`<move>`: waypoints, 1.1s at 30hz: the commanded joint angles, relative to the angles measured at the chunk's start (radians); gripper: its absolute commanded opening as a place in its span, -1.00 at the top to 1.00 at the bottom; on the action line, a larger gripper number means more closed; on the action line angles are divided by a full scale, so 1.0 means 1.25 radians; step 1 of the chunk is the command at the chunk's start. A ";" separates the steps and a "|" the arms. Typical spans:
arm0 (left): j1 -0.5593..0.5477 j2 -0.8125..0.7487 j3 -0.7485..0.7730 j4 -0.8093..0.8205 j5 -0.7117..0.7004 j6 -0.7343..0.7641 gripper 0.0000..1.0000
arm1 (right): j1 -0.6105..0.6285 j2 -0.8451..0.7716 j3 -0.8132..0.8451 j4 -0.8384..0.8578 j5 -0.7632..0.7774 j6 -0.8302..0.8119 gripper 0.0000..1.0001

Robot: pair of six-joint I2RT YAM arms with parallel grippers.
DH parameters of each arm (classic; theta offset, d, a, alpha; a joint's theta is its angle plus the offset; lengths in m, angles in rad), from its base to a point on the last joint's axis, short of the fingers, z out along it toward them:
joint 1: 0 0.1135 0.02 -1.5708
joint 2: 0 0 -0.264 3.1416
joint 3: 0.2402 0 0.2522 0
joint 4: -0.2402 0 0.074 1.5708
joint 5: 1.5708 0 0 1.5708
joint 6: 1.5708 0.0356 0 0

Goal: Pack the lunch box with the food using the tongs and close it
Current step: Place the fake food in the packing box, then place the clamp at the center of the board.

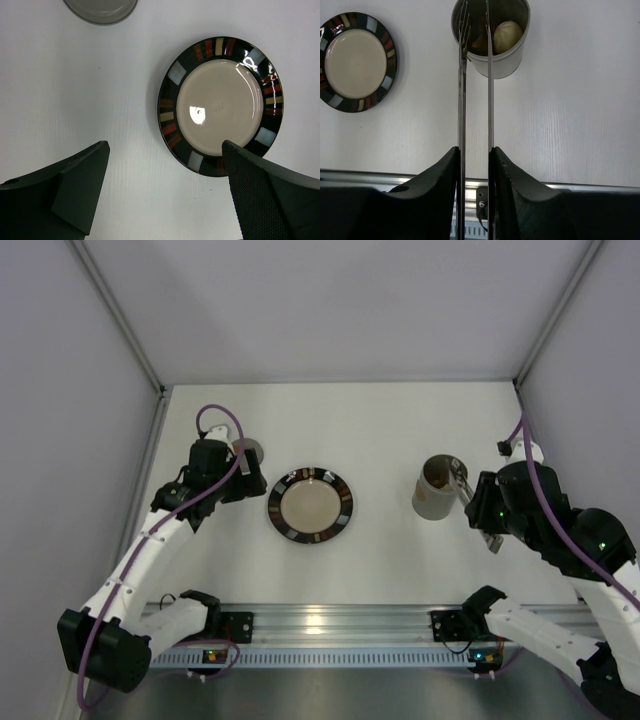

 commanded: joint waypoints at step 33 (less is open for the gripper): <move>0.004 -0.001 0.003 0.035 -0.028 0.012 -0.98 | -0.132 0.695 0.348 0.454 -0.187 -0.178 0.23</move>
